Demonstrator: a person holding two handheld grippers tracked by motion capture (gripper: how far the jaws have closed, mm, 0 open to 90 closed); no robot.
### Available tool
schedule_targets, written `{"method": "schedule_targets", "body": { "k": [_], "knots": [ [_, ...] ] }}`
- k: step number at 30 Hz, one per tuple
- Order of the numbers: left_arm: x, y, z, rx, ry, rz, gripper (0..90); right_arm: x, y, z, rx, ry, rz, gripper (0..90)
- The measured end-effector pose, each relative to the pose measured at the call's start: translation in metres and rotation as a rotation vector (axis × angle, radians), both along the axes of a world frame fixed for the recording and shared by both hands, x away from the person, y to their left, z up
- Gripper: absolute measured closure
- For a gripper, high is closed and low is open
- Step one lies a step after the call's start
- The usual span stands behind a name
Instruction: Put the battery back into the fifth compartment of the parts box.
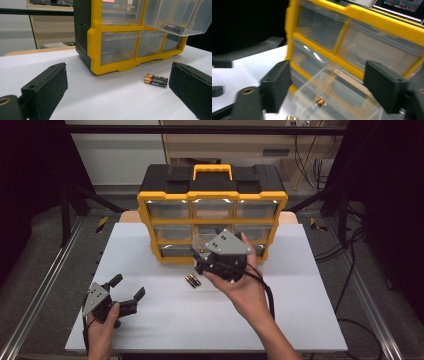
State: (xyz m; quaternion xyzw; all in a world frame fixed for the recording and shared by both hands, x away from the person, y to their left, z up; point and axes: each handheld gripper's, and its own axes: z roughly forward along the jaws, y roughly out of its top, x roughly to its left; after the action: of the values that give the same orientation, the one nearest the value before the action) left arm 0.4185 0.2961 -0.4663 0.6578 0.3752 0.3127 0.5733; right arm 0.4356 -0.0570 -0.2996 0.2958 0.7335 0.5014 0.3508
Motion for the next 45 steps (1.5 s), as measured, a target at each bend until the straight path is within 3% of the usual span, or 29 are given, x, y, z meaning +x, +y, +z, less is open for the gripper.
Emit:
{"method": "schedule_targets", "body": {
  "k": [2, 6, 8, 11, 12, 13, 15, 17, 18, 19, 20, 23, 27, 33, 45],
  "knots": [
    [0.0, -0.001, 0.0, 0.009, -0.003, -0.002, 2.1, -0.021, 0.011, -0.009, -0.006, -0.019, 0.026, 18.1],
    [-0.001, 0.002, 0.0, 0.0, 0.002, 0.005, 2.1, -0.035, 0.02, -0.025, -0.013, 0.0, 0.051, 18.7],
    [-0.001, 0.005, 0.0, -0.013, 0.004, 0.013, 2.2, -0.043, 0.026, -0.041, -0.032, 0.014, 0.069, 22.0],
    [0.001, 0.005, 0.0, 0.0, 0.0, 0.015, 2.4, -0.048, 0.035, -0.071, -0.07, 0.063, 0.095, 26.6],
    [0.001, 0.004, 0.0, 0.0, 0.004, 0.015, 2.4, -0.046, 0.038, -0.087, -0.078, 0.097, 0.088, 31.7],
    [0.001, 0.004, -0.001, -0.003, 0.007, 0.013, 2.4, -0.046, 0.038, -0.087, -0.078, 0.097, 0.088, 31.7],
    [0.0, 0.003, -0.001, -0.006, 0.01, 0.006, 2.4, -0.041, 0.042, -0.104, -0.076, 0.15, 0.095, 36.8],
    [0.0, 0.003, 0.0, -0.003, 0.007, 0.004, 2.5, -0.032, 0.049, -0.125, -0.127, 0.205, 0.097, 45.9],
    [0.0, 0.003, 0.0, -0.001, 0.007, 0.007, 2.5, -0.027, 0.051, -0.133, -0.124, 0.236, 0.101, 49.3],
    [0.0, 0.004, 0.0, -0.004, 0.007, 0.009, 2.5, -0.027, 0.051, -0.133, -0.124, 0.236, 0.101, 49.3],
    [0.001, 0.005, 0.0, -0.004, 0.007, 0.011, 2.6, -0.015, 0.058, -0.147, -0.148, 0.267, 0.103, 54.5],
    [0.001, 0.005, -0.001, -0.01, 0.014, 0.015, 2.7, 0.007, 0.066, -0.168, -0.175, 0.307, 0.087, 61.7],
    [0.002, 0.001, -0.002, -0.001, 0.014, -0.002, 2.8, 0.024, 0.074, -0.184, -0.199, 0.332, 0.071, 66.7],
    [0.003, -0.005, -0.002, 0.015, 0.013, -0.026, 2.8, 0.043, 0.077, -0.191, -0.223, 0.317, 0.03, 70.8],
    [0.003, -0.004, -0.002, 0.016, 0.014, -0.026, 2.9, 0.052, 0.075, -0.197, -0.224, 0.341, 0.024, 74.2]
  ]
}}
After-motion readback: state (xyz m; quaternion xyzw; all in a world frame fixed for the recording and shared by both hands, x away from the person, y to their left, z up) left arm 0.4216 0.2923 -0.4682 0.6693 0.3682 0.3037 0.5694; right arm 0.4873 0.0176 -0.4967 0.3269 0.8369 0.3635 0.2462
